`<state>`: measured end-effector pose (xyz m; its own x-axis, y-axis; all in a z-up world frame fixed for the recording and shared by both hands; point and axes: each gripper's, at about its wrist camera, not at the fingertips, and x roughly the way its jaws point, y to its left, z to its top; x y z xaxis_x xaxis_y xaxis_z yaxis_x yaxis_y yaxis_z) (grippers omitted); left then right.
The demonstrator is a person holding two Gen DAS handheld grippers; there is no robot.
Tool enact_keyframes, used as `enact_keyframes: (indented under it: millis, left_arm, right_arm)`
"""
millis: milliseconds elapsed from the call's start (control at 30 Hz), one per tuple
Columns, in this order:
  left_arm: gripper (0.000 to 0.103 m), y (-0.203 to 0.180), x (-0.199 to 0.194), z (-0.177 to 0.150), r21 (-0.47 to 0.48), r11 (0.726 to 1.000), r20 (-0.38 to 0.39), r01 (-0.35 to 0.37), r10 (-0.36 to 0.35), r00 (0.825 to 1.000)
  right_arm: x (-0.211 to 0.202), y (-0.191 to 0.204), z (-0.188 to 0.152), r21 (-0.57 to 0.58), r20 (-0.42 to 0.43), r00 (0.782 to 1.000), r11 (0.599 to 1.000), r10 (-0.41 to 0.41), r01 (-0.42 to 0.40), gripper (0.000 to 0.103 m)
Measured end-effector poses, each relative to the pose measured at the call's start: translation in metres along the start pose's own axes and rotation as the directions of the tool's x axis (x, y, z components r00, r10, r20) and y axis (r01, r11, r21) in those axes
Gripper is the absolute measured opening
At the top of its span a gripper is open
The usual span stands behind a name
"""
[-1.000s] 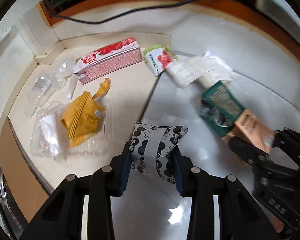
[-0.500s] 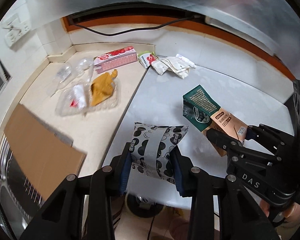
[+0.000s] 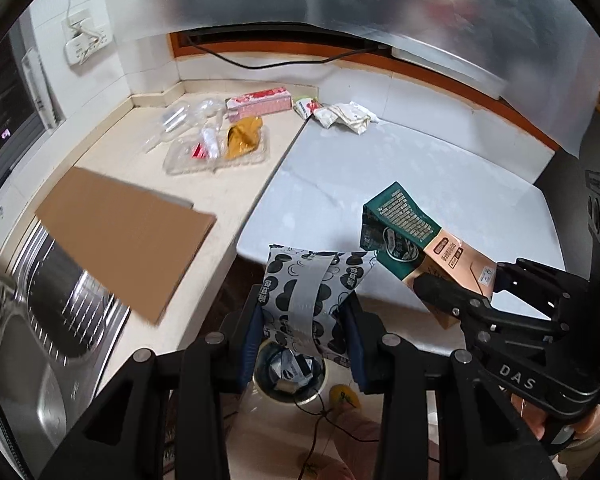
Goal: Collect trash
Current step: 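Carry the snack bag and patterned wrapper down over the floor bin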
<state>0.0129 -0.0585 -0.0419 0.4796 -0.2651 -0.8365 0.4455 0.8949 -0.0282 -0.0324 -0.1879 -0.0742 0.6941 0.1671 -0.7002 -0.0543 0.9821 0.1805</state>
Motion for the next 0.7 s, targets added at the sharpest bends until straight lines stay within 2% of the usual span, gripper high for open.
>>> enact_keyframes:
  millis: [333, 700]
  left_arm:
    - [0.035, 0.004, -0.013, -0.055, -0.007, 1.0, -0.047, 0.017, -0.018, 0.999]
    - [0.035, 0.012, 0.024, -0.088, -0.032, 0.999, -0.14, 0.002, -0.006, 0.99]
  right_arm:
    - [-0.007, 0.037, -0.047, -0.014, -0.076, 0.997, 0.999, 0.028, -0.029, 0.039]
    - [0.028, 0.046, -0.075, -0.024, -0.174, 0.985, 1.0, 0.006, -0.01, 0.039]
